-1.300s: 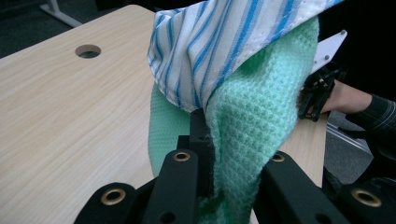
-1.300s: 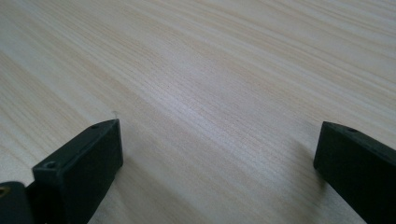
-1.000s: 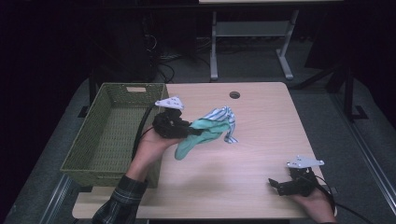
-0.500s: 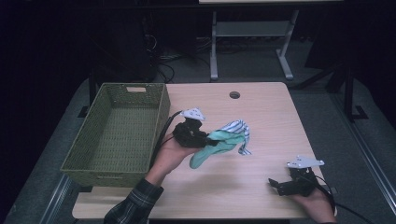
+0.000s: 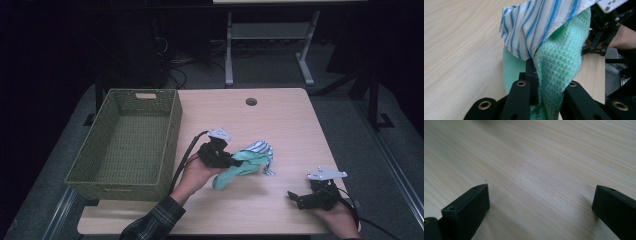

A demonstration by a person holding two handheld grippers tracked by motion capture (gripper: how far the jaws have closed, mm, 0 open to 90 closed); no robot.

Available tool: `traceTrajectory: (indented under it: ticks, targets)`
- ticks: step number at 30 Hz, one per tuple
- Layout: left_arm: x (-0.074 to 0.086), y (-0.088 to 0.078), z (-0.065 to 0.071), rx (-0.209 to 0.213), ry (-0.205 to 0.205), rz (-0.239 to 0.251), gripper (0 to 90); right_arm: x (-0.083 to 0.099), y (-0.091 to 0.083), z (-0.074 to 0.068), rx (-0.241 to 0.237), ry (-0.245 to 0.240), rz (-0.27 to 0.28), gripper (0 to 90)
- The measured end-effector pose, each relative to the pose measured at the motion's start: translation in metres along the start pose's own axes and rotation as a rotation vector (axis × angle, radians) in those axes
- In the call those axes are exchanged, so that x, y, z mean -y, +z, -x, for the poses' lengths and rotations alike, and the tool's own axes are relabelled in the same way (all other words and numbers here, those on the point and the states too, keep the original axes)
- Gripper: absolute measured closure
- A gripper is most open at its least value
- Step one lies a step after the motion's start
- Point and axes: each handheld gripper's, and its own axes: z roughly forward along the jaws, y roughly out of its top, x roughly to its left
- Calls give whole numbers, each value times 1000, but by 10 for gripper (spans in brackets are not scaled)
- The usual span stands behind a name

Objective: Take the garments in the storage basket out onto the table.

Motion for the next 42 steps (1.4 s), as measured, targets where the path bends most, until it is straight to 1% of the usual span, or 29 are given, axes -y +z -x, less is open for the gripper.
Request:
traceTrajectory:
  ticks: [1, 4, 6, 7, 8, 12, 13, 14, 15, 17, 18, 19, 20, 21, 24, 25, 26, 27, 30, 31, 32, 34, 35, 36, 38, 42]
  targets:
    - [0, 0, 0, 0, 0, 0, 813, 0, 0, 0, 0, 0, 0, 8]
    - [5, 10, 0, 4, -9, -13, 813, 0, 0, 0, 0, 0, 0, 8]
    - [7, 15, 0, 3, -2, -28, 813, 0, 0, 0, 0, 0, 0, 8]
    - [9, 21, 2, 2, -3, -38, 813, 0, 0, 0, 0, -1, 0, 8]
    - [9, 21, 2, 2, -3, -38, 812, 0, 0, 0, 0, -1, 0, 8]
    - [12, 33, 1, -2, 3, -66, 810, 0, 0, 0, -1, 3, -2, 8]
    - [14, 36, 2, -2, -2, -69, 808, 0, 0, 0, 0, 0, 0, 8]
    - [15, 39, 2, 0, 0, -71, 808, 0, 0, 0, 0, 0, 0, 8]
    - [16, 44, 3, 0, 7, -84, 806, 0, 0, 0, 0, 0, 0, 8]
    - [17, 46, 3, 0, 11, -91, 805, 0, 0, 0, 0, 0, 0, 8]
    - [18, 49, 3, -2, 6, -91, 803, 0, 0, 0, 0, 1, 1, 8]
    - [20, 54, 3, -2, 9, -102, 799, 0, 0, 0, 0, 0, 0, 8]
    - [20, 54, 3, -2, 9, -102, 794, 0, 0, 0, 0, 0, 0, 8]
    - [23, 59, 3, -4, 9, -120, 788, 0, 0, 0, 0, 0, 0, 8]
    - [26, 63, 4, -7, 15, -131, 764, 0, 0, 0, 0, 1, 0, 8]
    - [27, 66, 5, -15, 26, -143, 719, 0, 0, 0, 0, 0, 0, 8]
    - [27, 66, 5, -15, 26, -143, 689, 0, 0, 0, 0, 0, 0, 8]
    - [28, 67, 7, -25, 37, -150, 657, 0, 0, 0, 0, 0, 0, 8]
    - [28, 67, 8, -22, 44, -155, 537, 0, 0, 0, 0, 0, 0, 8]
    - [27, 67, 8, -22, 48, -153, 537, 0, 0, 0, 0, 0, 0, 8]
    - [27, 66, 10, -19, 49, -149, 488, 0, 0, 0, -1, 1, 1, 8]
    - [26, 64, 13, -23, 73, -149, 423, 0, 0, 0, -1, 1, 0, 8]
    - [25, 63, 16, -25, 82, -149, 358, 0, 0, 0, -1, 1, 0, 8]
    - [24, 61, 19, -24, 94, -149, 358, 0, 0, 0, -1, 1, 0, 8]
    - [22, 57, 24, -24, 115, -141, 327, 0, 0, 0, 0, 1, 0, 8]
    - [14, 49, 34, -22, 128, -111, 266, 0, 0, 0, -1, 2, 0, 8]
